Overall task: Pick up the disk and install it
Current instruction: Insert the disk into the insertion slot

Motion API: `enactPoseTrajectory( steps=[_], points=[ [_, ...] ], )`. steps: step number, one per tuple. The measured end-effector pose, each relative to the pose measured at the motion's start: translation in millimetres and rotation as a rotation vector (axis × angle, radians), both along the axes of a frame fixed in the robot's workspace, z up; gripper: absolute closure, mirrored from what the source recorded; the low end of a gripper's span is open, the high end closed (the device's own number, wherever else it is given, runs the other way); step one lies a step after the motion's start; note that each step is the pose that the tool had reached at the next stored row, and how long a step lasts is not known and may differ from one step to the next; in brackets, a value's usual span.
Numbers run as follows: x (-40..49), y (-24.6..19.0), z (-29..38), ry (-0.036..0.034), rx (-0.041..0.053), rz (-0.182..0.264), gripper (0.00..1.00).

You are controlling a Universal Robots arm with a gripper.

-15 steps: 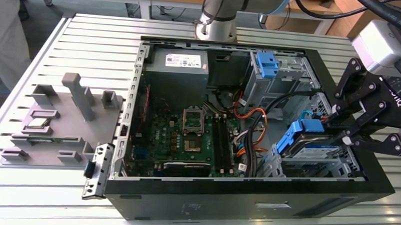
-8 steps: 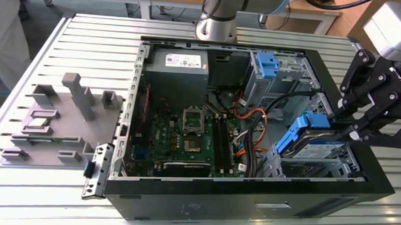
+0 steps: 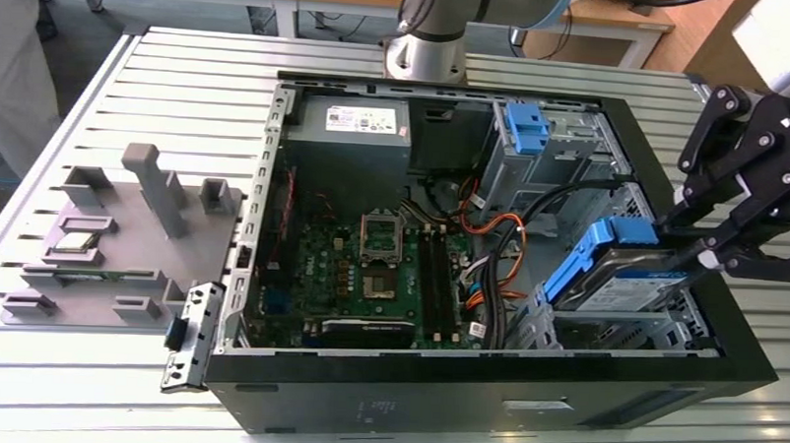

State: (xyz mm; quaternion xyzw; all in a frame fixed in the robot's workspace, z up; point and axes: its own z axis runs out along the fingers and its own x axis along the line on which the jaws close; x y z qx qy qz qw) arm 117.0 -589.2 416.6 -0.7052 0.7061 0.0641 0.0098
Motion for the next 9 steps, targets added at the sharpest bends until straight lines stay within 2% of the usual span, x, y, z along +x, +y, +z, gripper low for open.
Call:
enactPoseTrajectory(
  steps=[6, 9],
  points=[
    [0.7, 0.0, 1.0, 0.0024, 0.0, -0.002, 0.65],
    [1.8, 0.0, 1.0, 0.0344, -0.0003, -0.002, 0.65]
  ],
)
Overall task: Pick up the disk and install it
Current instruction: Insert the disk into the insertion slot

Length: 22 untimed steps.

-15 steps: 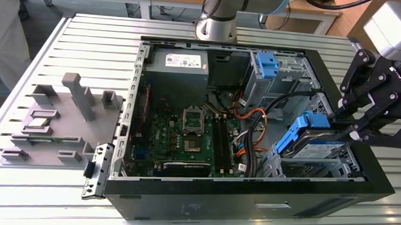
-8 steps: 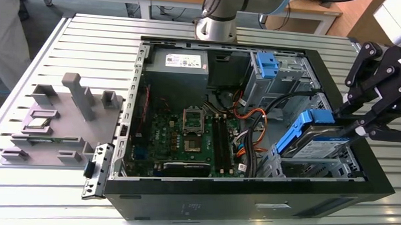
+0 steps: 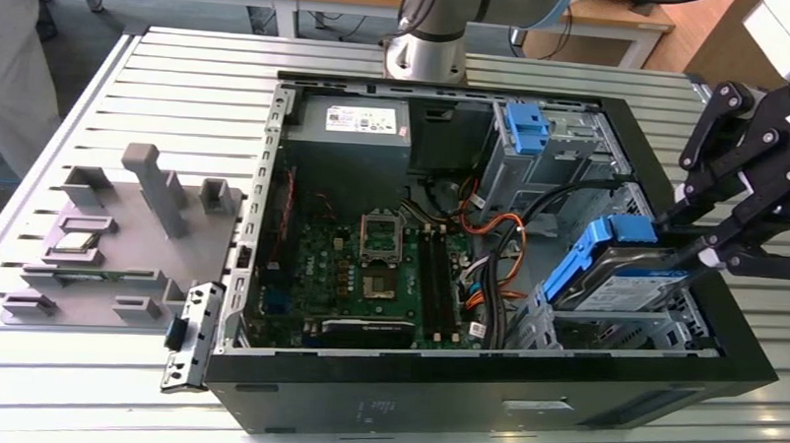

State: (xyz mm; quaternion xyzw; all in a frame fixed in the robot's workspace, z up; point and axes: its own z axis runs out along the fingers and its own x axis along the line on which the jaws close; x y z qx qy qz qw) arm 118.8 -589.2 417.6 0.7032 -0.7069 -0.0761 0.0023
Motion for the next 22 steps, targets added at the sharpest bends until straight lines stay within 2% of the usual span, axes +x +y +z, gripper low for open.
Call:
enactPoseTrajectory(
  steps=[14, 15, 16, 17, 22],
  points=[
    [-0.1, 0.0, 0.0, 0.008, 0.0001, 0.0, 0.65],
    [0.0, 0.0, 0.0, 0.0086, 0.0001, 0.0, 0.59],
    [0.0, 0.0, 0.0, 0.0091, 0.0001, 0.0, 0.59],
    [0.0, 0.0, 0.0, 0.0096, 0.0001, 0.0, 0.52],
    [0.0, 0.0, -0.1, 0.0104, 0.0005, 0.0, 0.52]
  ],
)
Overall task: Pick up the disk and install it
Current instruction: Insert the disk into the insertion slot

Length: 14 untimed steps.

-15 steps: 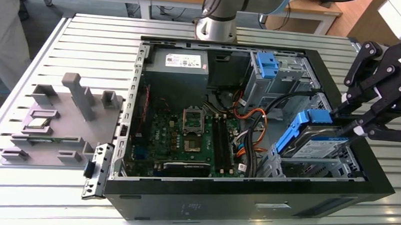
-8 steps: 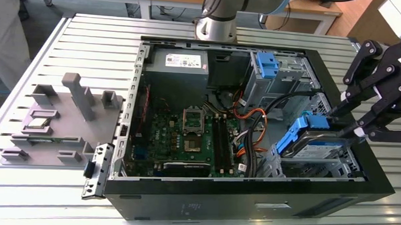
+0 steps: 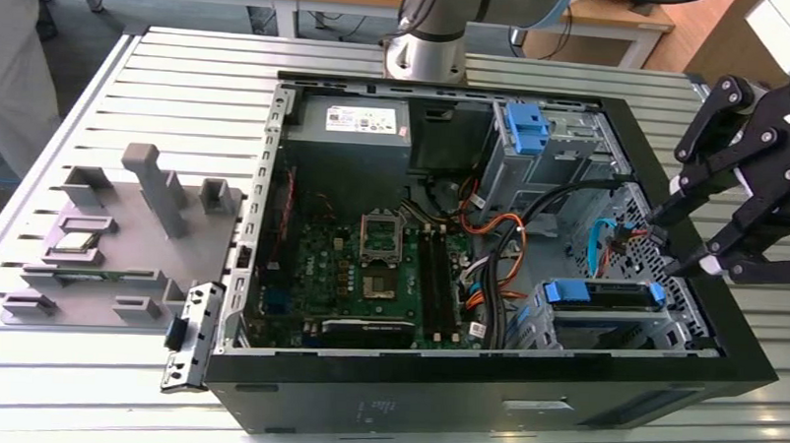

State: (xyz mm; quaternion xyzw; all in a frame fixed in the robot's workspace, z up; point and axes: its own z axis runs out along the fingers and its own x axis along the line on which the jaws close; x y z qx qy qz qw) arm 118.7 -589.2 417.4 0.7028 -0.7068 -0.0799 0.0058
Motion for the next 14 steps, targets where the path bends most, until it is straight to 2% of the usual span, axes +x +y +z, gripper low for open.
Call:
enactPoseTrajectory(
  steps=[3, 5, 7, 12, 14],
  points=[
    [-0.2, -0.1, -1.5, -0.0155, 0.0006, 0.012, 0.52],
    [-0.2, 0.0, -2.6, -0.0233, 0.0004, 0.024, 0.52],
    [-1.0, -0.3, -4.3, -0.0272, 0.0004, 0.031, 0.52],
    [-1.2, -0.4, -4.7, -0.0276, 0.0001, 0.031, 0.52],
    [-2.2, -0.4, -6.7, -0.0326, 0.0003, 0.031, 0.52]
  ],
)
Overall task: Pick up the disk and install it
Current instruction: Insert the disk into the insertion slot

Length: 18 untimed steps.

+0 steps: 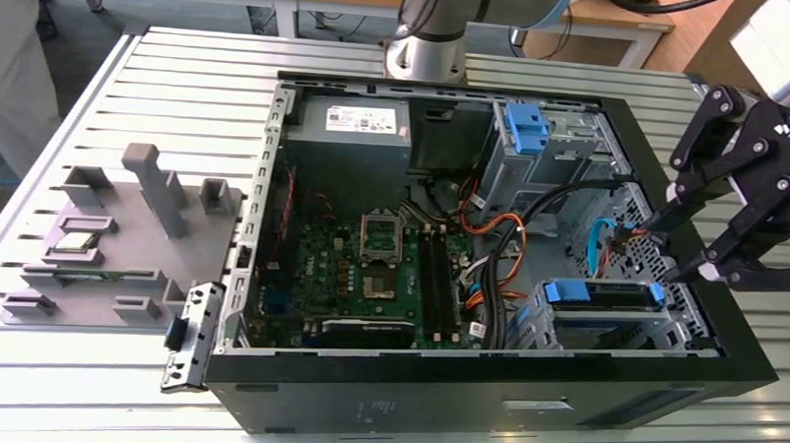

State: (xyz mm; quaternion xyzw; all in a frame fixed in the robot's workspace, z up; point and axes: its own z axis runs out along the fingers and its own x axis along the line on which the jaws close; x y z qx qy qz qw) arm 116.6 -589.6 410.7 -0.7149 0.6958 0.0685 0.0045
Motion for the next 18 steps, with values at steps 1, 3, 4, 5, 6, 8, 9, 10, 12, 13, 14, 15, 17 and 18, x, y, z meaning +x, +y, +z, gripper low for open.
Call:
enactPoseTrajectory(
  steps=[1, 3, 4, 5, 6, 8, 9, 10, 12, 13, 14, 15, 17, 18],
  points=[
    [-0.5, 0.0, -1.2, -0.0034, -0.0001, 0.0, 0.52],
    [-2.0, 0.0, -4.1, -0.0086, -0.0001, 0.001, 0.52],
    [-3.0, 0.0, -5.9, -0.0099, -0.0003, 0.001, 0.52],
    [-3.9, 0.0, -7.6, -0.0104, -0.0003, 0.002, 0.52],
    [-5.0, 0.0, -9.4, -0.0106, -0.0003, 0.002, 0.52],
    [-6.8, 0.0, -13.1, -0.0107, -0.0002, 0.003, 0.52],
    [-7.5, 0.0, -14.8, -0.0106, -0.0003, 0.003, 0.52],
    [-8.2, 0.0, -16.6, -0.0106, -0.0003, 0.003, 0.52],
    [-9.4, 0.0, -20.4, -0.0107, -0.0002, 0.004, 0.52],
    [-10.0, 0.0, -22.3, -0.0108, -0.0001, 0.005, 0.52],
    [-10.5, 0.0, -24.0, -0.0113, -0.0002, 0.005, 0.52],
    [-11.1, 0.0, -25.6, -0.0119, -0.0002, 0.006, 0.52],
    [-12.2, 0.0, -28.4, -0.0143, -0.0003, 0.008, 0.52],
    [-12.6, 0.0, -29.5, -0.0162, -0.0002, 0.009, 0.52]
  ],
)
